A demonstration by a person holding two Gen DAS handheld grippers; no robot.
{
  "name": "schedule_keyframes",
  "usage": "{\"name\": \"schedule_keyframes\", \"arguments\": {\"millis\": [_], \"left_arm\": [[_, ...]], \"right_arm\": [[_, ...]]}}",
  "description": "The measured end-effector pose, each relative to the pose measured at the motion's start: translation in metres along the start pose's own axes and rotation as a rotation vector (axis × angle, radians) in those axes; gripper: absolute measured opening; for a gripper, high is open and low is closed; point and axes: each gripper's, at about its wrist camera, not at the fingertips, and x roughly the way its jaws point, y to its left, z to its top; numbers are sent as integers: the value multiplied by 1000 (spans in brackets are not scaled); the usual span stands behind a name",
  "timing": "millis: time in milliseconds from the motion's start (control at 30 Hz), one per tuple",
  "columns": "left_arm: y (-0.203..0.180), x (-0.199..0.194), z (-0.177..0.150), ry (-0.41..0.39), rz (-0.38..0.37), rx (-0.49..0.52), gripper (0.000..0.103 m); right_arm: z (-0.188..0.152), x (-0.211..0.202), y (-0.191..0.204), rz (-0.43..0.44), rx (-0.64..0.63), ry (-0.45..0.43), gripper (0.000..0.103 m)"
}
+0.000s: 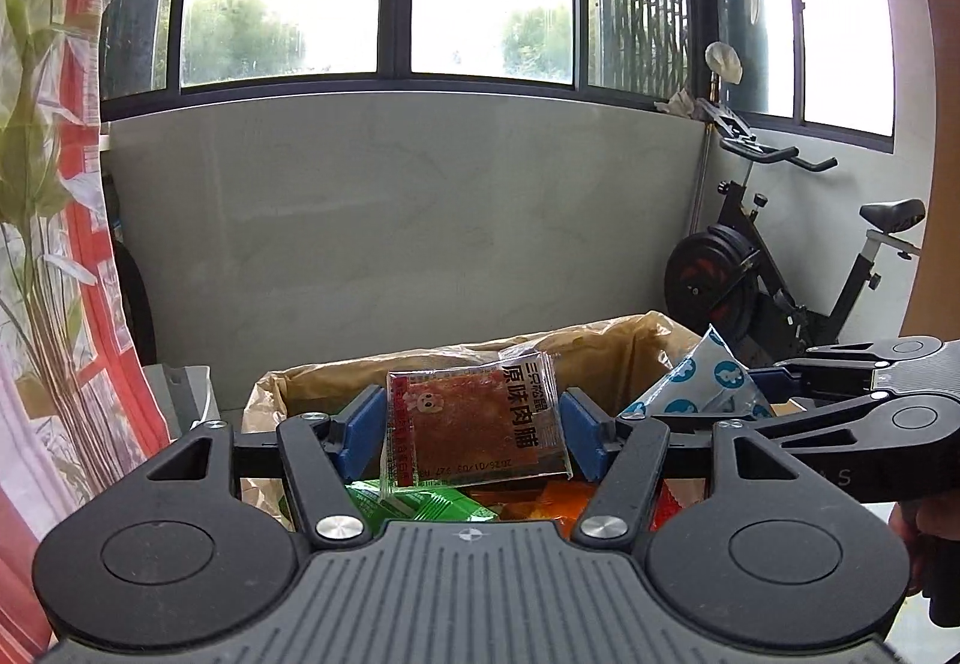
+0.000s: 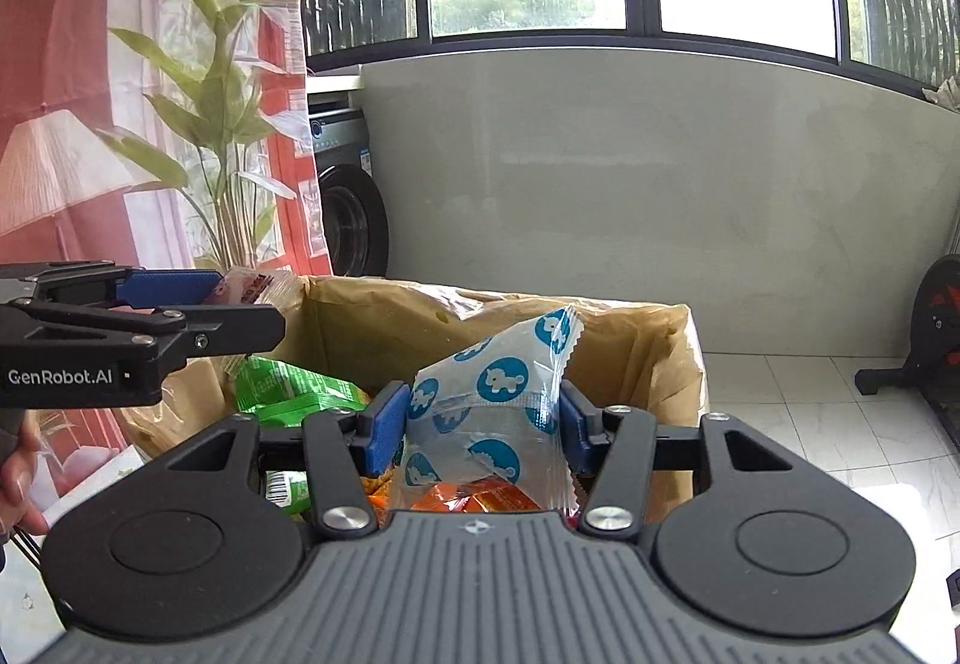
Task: Organize snacks
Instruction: 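Carry both packets over the box and open both tools to drop them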
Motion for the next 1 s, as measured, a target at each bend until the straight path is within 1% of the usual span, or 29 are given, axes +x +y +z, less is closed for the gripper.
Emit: {"name": "schedule_keyframes", "arguments": {"millis": [67, 133, 167, 233, 300, 400, 533, 667, 833, 933, 1000], "left_arm": [[-3, 5, -2, 17, 4, 7, 73], [-4, 7, -5, 27, 13, 1, 81], [-3, 7, -7, 30, 14, -5, 82], [2, 8, -8, 40, 27, -15, 85], [6, 6, -8, 49, 38, -15, 85], [14, -3, -5, 34, 39, -27, 85], [20, -27, -6, 15, 9, -17, 84], [27, -56, -15, 15, -34, -10, 84], [36, -88, -43, 43, -92, -21, 83], [35, -97, -67, 86, -122, 13, 81], [32, -96, -80, 114, -129, 35, 80]], "right_arm": [[-4, 3, -3, -8, 5, 11, 56], [-6, 4, -5, -9, 16, 11, 57], [-7, 3, -6, -8, 22, 15, 59], [-9, 0, -8, -3, 27, 17, 59], [-10, -5, -10, 1, 32, 8, 59], [-10, -17, -9, 18, 43, -11, 59], [-14, -38, -3, 45, 39, -46, 59], [-24, -59, -3, 72, 72, -65, 59], [-48, -84, 5, 96, 100, -82, 59], [-70, -91, 15, 107, 100, -59, 59], [-85, -91, 23, 88, 87, -33, 59]]}}
